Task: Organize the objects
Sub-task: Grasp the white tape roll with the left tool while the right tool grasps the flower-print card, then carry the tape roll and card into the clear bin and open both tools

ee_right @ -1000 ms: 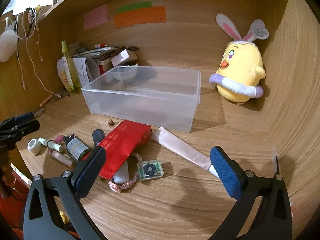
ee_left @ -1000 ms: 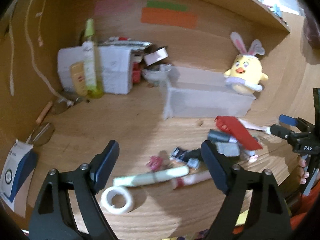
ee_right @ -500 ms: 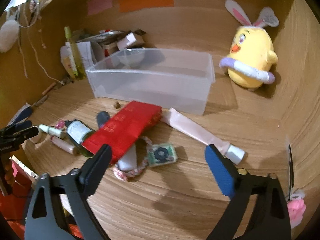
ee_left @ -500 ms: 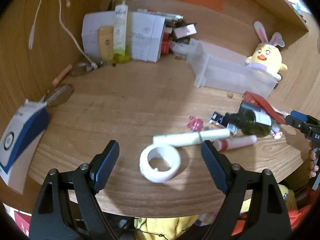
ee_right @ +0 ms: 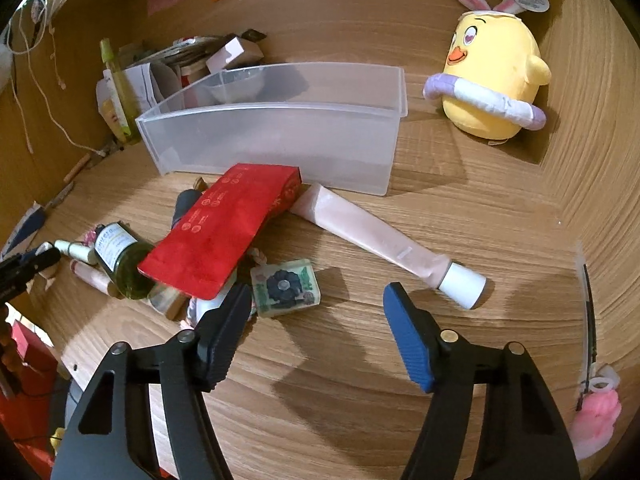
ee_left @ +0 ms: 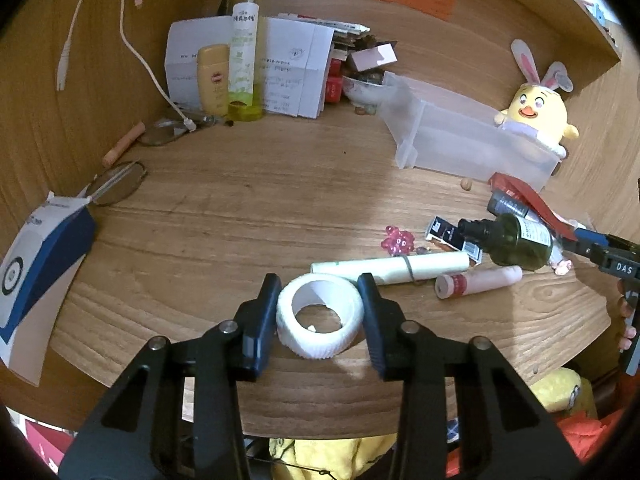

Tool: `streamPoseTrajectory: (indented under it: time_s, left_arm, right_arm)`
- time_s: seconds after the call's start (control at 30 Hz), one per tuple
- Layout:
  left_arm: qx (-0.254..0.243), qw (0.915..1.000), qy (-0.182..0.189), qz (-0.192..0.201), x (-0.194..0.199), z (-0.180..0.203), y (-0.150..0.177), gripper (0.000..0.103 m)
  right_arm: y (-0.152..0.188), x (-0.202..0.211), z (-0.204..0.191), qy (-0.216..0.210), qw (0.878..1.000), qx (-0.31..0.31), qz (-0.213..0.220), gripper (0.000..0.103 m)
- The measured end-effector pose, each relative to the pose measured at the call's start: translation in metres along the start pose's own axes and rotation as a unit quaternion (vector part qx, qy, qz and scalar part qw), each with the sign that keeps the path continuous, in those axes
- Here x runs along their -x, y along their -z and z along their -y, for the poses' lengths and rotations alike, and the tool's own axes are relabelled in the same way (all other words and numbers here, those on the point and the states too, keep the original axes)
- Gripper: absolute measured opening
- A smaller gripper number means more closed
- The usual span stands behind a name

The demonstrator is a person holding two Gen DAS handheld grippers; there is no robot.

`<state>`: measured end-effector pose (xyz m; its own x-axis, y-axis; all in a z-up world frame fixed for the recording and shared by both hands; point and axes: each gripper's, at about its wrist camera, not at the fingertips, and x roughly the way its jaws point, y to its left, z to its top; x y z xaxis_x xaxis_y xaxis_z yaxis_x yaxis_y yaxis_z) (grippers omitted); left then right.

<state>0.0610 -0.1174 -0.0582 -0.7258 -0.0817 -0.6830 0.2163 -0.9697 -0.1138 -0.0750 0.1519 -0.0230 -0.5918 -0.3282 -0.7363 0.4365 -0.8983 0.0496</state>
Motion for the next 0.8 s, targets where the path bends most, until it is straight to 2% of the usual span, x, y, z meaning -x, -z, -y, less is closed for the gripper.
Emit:
streamPoseTrajectory:
  time_s: [0.13, 0.2, 0.27, 0.33, 0.4, 0.57, 0.8]
  left_arm:
    - [-0.001, 0.9999, 0.006, 0.013, 0.007, 0.004, -0.006, 0.039]
    - [-0.003, 0.9998, 0.011, 0.019, 0.01, 0.006, -0.011, 0.039]
    - [-0.007, 0.9995, 0.018, 0.025, 0.012, 0.01, -0.017, 0.039]
    - [-0.012, 0.9992, 0.025, 0.03, 0.013, 0.016, -0.023, 0.039]
    - [-0.017, 0.9987, 0.033, 0.034, 0.013, 0.023, -0.028, 0.039]
    - [-0.032, 0.9968, 0.053, 0.049, 0.013, 0.044, -0.043, 0.039]
    - [-0.042, 0.9944, 0.07, 0.067, 0.014, 0.067, -0.067, 0.039]
  right_arm:
    - [-0.004, -0.006, -0.003, -0.002, 1.0, 0.01, -0.006, 0.063]
    - [-0.006, -0.009, -0.006, -0.004, 1.0, 0.018, -0.012, 0.057]
    - [-0.007, -0.015, -0.007, -0.009, 1.0, 0.02, -0.021, 0.046]
    - [-0.01, -0.017, -0.006, -0.02, 0.999, 0.017, -0.023, 0.043]
    - [-0.011, -0.018, -0.004, -0.024, 0.999, 0.013, -0.024, 0.032]
    - [-0.011, -0.012, 0.002, -0.021, 1.0, 0.005, -0.014, 0.031]
    - [-0.023, 0.011, 0.014, -0.018, 1.0, 0.001, 0.024, 0.031]
